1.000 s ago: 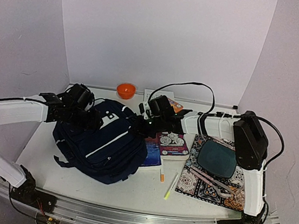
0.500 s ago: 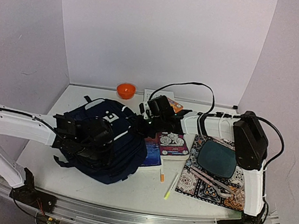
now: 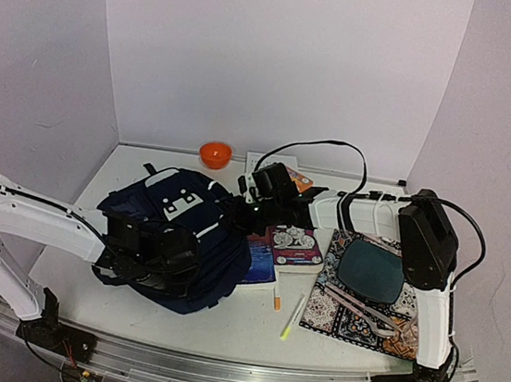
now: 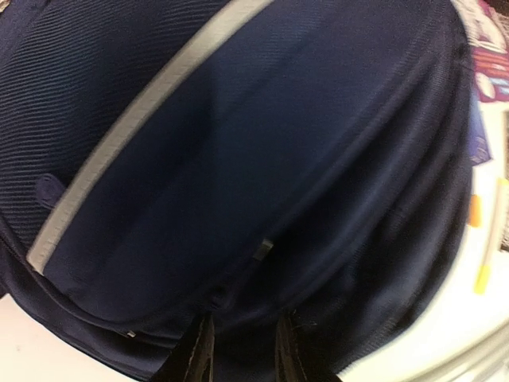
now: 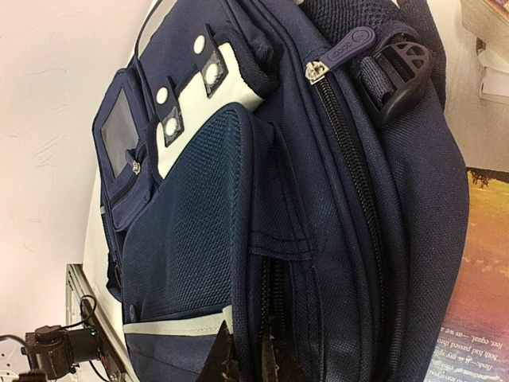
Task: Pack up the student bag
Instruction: Unzip the second largest pocket of the student bag.
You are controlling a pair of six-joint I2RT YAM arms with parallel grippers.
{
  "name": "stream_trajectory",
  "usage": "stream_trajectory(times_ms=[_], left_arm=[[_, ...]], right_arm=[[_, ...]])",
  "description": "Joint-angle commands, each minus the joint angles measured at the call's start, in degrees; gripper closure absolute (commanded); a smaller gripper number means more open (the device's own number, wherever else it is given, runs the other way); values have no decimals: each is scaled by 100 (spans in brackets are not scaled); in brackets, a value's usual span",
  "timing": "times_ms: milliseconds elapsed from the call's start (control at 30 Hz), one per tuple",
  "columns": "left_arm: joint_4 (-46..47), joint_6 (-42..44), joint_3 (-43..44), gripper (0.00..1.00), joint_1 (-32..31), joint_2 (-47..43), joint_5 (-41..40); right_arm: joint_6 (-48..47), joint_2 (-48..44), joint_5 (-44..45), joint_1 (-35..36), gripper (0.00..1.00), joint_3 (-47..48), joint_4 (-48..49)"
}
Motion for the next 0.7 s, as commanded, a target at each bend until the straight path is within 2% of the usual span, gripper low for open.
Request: stream_trajectory(times_ms=[0,400,667], left_arm=[[-222,-43,210,69,0,310,-554],[-364,77,669,64,7,942,-1249],[-342,64,961,75,57,1387,-1935]], right_arm=[[-18,-111,-121,37,100,86,504],[35,-114,-419,43,100,50,557],[322,-288,-986,82,100,-398,630]])
